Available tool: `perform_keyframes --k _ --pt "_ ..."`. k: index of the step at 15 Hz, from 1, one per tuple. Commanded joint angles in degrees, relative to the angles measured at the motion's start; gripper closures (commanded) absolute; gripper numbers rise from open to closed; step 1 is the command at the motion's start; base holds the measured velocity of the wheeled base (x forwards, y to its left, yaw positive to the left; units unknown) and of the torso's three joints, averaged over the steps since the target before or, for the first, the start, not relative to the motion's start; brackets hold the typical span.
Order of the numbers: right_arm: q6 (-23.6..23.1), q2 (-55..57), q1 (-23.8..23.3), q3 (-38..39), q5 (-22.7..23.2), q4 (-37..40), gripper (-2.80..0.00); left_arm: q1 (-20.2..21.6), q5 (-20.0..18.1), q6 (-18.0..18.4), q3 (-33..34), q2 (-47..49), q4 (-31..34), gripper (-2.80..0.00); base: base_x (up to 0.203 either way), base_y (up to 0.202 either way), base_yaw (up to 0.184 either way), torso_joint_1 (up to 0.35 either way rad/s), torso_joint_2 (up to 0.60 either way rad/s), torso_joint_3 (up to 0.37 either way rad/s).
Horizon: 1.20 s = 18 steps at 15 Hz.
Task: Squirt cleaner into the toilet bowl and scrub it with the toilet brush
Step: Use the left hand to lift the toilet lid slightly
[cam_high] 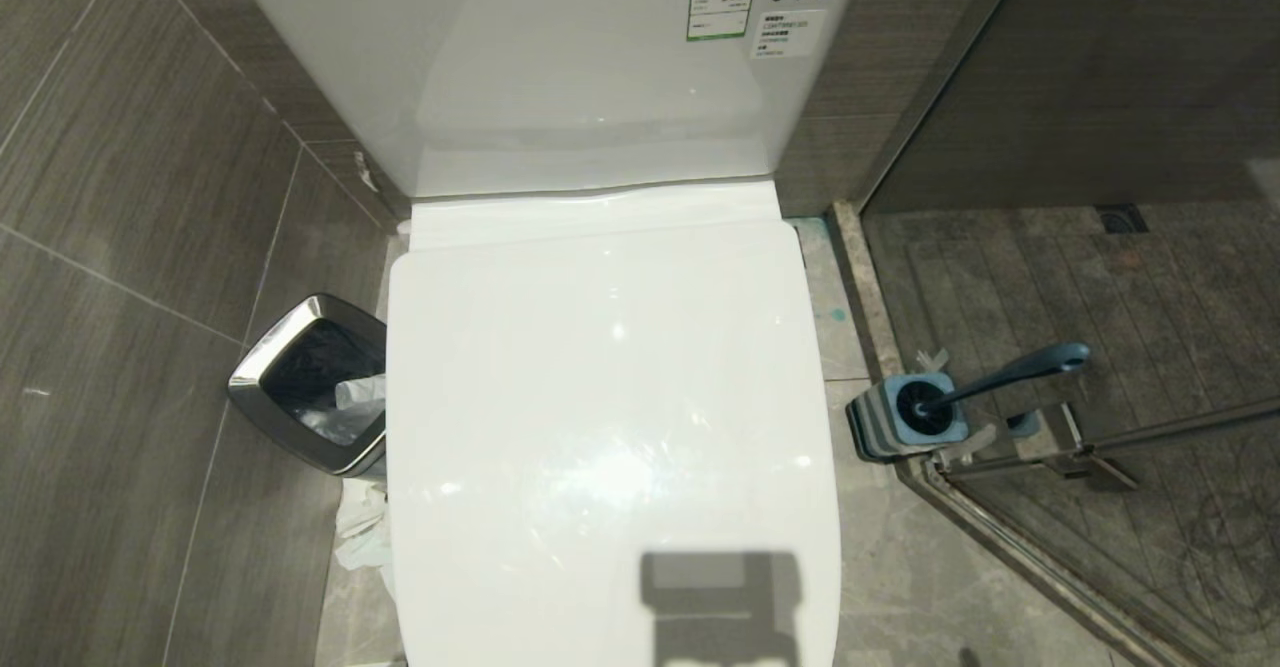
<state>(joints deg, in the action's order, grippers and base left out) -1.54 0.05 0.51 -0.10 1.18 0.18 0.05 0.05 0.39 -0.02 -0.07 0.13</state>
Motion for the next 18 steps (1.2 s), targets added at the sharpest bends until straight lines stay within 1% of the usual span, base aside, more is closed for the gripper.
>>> perform_keyframes --k 1,4,7,9,11,12,14,16,18 --pt "0.0 0.0 0.0 0.0 0.0 0.0 0.0 0.0 0.0 0.5 -0.7 0.1 0.0 0.0 0.0 0.0 0.0 0.0 0.0 0.0" --pt "0.0 0.0 0.0 0.0 0.0 0.0 0.0 0.0 -0.7 1.5 -4.8 0.1 0.5 0.0 0.0 0.0 0.0 0.0 0.0 0.0" --pt "0.0 0.0 0.0 0.0 0.0 0.0 0.0 0.0 -3.2 3.2 -8.7 0.1 1.9 0.0 0.0 0.0 0.0 0.0 0.0 0.0" --pt "0.0 0.0 0.0 0.0 0.0 0.0 0.0 0.0 -3.9 3.6 -10.3 0.1 4.2 0.0 0.0 0.0 0.0 0.0 0.0 0.0" --pt "0.0 0.0 0.0 0.0 0.0 0.0 0.0 0.0 -5.9 4.6 -11.8 0.2 6.6 0.0 0.0 0.0 0.0 0.0 0.0 0.0" --pt "0.0 0.0 0.0 0.0 0.0 0.0 0.0 0.0 -6.7 5.4 -12.3 0.3 7.3 0.0 0.0 0.0 0.0 0.0 0.0 0.0" --pt "0.0 0.0 0.0 0.0 0.0 0.0 0.0 0.0 -7.1 6.7 -12.5 0.8 7.6 0.0 0.0 0.0 0.0 0.0 0.0 0.0" --pt "0.0 0.0 0.0 0.0 0.0 0.0 0.0 0.0 -7.5 6.8 -13.8 0.8 7.8 0.0 0.0 0.0 0.0 0.0 0.0 0.0" --pt "0.0 0.0 0.0 0.0 0.0 0.0 0.0 0.0 -8.0 6.7 -17.1 2.4 7.8 0.0 0.0 0.0 0.0 0.0 0.0 0.0"
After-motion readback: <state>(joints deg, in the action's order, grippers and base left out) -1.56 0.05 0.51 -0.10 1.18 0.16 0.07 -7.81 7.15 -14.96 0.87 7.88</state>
